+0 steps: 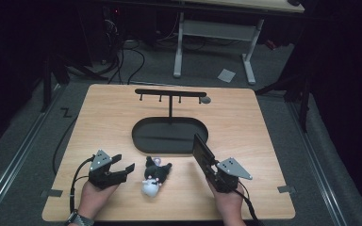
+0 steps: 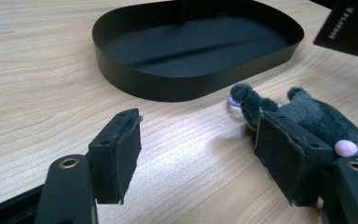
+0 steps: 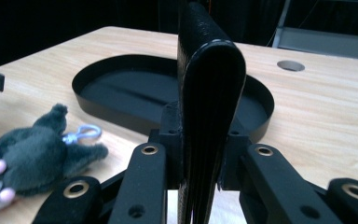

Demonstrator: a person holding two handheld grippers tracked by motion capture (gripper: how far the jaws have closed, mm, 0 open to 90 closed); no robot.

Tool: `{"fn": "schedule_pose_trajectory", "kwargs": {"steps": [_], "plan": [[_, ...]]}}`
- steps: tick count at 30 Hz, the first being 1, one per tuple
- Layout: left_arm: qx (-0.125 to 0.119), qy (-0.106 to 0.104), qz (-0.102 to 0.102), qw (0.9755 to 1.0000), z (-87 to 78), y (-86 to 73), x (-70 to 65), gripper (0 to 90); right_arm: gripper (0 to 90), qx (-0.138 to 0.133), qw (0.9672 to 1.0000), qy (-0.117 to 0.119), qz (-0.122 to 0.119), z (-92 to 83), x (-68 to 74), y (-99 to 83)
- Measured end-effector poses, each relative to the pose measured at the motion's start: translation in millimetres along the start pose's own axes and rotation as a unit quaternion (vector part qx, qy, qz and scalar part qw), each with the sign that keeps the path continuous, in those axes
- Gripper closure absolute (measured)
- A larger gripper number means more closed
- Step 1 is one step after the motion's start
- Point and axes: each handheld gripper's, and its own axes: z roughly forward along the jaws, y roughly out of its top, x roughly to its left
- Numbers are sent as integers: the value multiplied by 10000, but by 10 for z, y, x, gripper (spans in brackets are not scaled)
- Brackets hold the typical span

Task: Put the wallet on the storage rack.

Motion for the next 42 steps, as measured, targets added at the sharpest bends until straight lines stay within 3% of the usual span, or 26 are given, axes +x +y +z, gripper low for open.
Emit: {"fn": "schedule_pose_trajectory", "kwargs": {"steps": [16,23,30,42], "plan": [[-24,-43,2,10000,0,4,-10,313,761,-76,9997,-40,216,466,-40,243],[-8,-51,15,10000,0,4,-11,312,761,-66,9998,-141,150,682,-84,300],[-28,-49,15,10000,-4,5,-2,312,760,25,9994,-250,253,912,-131,331],[-31,-69,27,10000,-3,3,-4,311,759,11,9994,-308,160,1228,-68,421]]}}
